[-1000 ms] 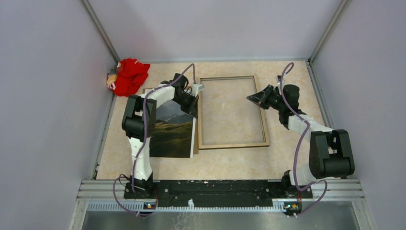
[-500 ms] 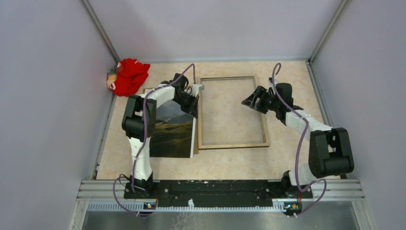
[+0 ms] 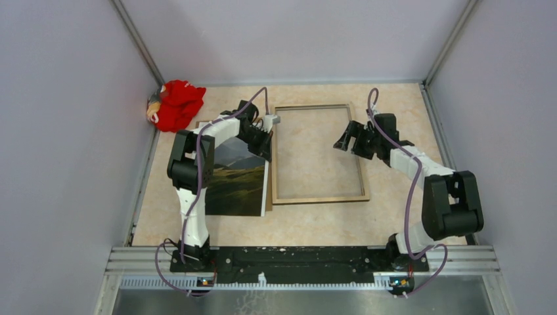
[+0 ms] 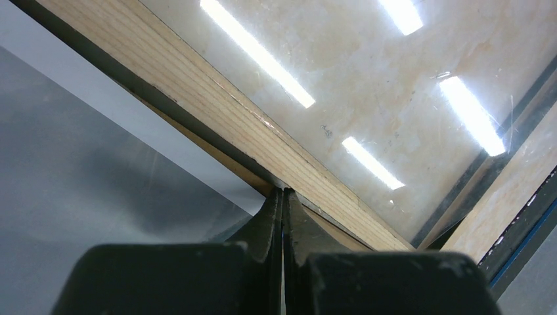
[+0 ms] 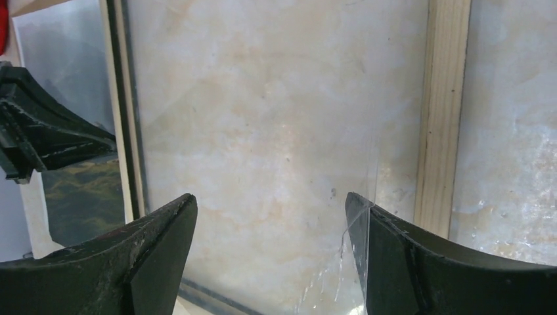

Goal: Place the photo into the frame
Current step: Place the photo frame item in the photo frame, then move the photo frame to the center of the board.

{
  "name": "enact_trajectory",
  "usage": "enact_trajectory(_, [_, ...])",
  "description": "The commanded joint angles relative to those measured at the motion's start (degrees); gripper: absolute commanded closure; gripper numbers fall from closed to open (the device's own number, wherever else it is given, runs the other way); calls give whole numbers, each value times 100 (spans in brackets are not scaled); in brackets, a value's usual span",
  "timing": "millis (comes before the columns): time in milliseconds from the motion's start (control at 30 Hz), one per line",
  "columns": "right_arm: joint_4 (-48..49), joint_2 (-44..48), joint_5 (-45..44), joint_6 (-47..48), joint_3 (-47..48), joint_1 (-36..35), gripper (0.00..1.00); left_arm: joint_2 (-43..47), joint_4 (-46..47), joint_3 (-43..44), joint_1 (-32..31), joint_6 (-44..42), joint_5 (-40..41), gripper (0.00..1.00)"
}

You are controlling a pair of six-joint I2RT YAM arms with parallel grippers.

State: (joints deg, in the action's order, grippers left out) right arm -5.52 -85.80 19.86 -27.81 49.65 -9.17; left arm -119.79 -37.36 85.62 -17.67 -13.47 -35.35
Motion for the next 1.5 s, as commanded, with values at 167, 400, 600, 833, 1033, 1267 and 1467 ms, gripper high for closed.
enact_trajectory(167, [-231, -102, -521, 245, 424, -59, 16, 78, 200, 0, -87, -56, -79, 100])
enact_trajectory(400, [-291, -172, -650, 272, 465, -59, 14, 62, 186, 24, -87, -41, -95, 100])
enact_trajectory(600, [-415, -284, -818, 304, 530, -59, 13, 57, 180, 37, -87, -47, -96, 100])
enact_trajectory(833, [-545, -328, -1045, 337, 610, -59, 13, 9, 172, 74, -87, -44, -86, 100])
enact_trajectory(1033, [-608, -370, -1088, 355, 655, -59, 12, -7, 159, 99, -87, -51, -69, 100])
enact_trajectory(1267, [-643, -295, -1165, 356, 644, -59, 13, -26, 157, 104, -87, -63, -68, 100])
enact_trajectory(1467, [-703, -121, -1215, 326, 587, -59, 13, -80, 189, 134, -96, -42, -88, 100])
